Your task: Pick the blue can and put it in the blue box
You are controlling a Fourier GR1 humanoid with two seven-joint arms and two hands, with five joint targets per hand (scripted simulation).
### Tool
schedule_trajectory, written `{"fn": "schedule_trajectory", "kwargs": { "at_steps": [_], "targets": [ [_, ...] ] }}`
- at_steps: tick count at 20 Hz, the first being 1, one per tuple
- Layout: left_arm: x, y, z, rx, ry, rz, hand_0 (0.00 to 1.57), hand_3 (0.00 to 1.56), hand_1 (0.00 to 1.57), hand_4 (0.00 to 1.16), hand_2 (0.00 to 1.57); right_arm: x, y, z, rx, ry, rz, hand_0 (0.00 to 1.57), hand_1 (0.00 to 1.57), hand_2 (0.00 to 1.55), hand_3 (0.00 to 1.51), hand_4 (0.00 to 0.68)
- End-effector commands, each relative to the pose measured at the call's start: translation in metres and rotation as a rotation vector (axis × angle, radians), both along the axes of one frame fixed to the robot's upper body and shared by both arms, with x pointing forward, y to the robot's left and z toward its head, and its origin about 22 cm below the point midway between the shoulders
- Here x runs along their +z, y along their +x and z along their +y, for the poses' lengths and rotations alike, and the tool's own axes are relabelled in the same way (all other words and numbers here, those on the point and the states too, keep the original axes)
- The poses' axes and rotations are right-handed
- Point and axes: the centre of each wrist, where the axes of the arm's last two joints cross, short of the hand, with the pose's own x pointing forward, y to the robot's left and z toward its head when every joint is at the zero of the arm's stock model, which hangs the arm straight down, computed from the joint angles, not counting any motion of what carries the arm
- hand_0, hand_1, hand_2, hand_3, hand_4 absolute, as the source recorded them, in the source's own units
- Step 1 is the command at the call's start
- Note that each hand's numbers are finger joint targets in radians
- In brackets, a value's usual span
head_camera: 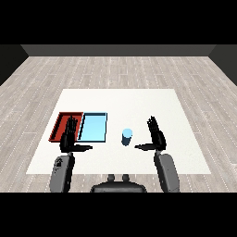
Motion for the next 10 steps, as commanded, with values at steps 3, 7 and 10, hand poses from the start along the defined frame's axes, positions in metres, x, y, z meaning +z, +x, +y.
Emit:
{"fn": "schedule_trajectory", "kwargs": {
  "at_steps": [3, 7, 10],
  "targets": [
    [0.006, -0.008, -0.005, -0.007, -0.008, -0.004, 0.00, 0.00, 0.00, 0.00, 0.00, -0.005, 0.007, 0.001, 0.034, 0.038, 0.000, 0.00, 0.00, 0.00, 0.00, 0.000],
    [0.019, -0.008, 0.012, -0.021, -0.032, -0.012, 0.00, 0.00, 0.00, 0.00, 0.00, 0.001, -0.001, 0.013, 0.024, 0.058, 0.045, 0.00, 0.00, 0.00, 0.00, 0.000],
    [0.017, 0.016, -0.009, -0.010, -0.027, -0.002, 0.00, 0.00, 0.00, 0.00, 0.00, 0.000, 0.019, 0.044, 0.033, 0.075, 0.041, 0.00, 0.00, 0.00, 0.00, 0.000]
  ]
}}
